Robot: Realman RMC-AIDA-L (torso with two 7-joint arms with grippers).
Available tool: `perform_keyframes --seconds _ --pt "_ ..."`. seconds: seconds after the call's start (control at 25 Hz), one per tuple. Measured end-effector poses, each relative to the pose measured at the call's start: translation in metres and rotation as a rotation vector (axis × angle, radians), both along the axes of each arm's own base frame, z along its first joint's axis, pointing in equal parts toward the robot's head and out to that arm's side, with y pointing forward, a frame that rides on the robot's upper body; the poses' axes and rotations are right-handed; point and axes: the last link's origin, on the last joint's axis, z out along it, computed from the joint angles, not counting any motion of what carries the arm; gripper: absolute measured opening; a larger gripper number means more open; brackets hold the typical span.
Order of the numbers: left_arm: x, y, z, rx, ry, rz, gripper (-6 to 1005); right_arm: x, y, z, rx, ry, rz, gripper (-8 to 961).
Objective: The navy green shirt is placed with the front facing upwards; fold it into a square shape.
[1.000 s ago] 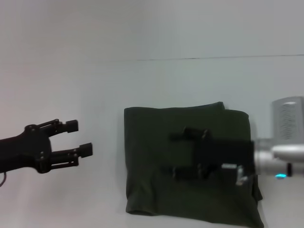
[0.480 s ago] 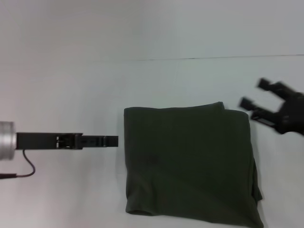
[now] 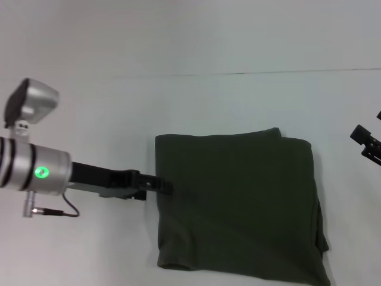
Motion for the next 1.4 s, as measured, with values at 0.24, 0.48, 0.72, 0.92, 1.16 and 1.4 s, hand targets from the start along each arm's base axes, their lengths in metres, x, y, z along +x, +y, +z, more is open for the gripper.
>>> perform_keyframes --seconds 0.24,0.48,0.72,0.92,1.16,1.4 --pt "0.005 0.002 -0.019 -0.008 0.056 -0.007 840 0.001 -0.001 -0.002 -0.006 -0.006 -0.004 900" --pt "0.010 0.003 -0.025 -0.018 0.071 -0.021 795 0.002 0.000 -0.002 -0.007 -0.010 -0.007 899" --pt "0.013 0.004 -0.027 -0.024 0.069 -0.025 750 0.002 0.002 -0.002 -0.008 -0.017 -0.015 899" --pt "0.014 0.003 -0.030 -0.029 0.069 -0.033 713 0.002 0.002 -0.003 -0.009 -0.017 -0.015 900" --pt "0.017 0.002 -0.032 -0.032 0.071 -0.046 543 0.002 0.002 -0.003 -0.009 -0.016 -0.017 900" --pt "0.016 0.005 -0.031 -0.010 0.068 -0.046 300 0.001 0.003 -0.003 -0.010 -0.014 -0.014 899"
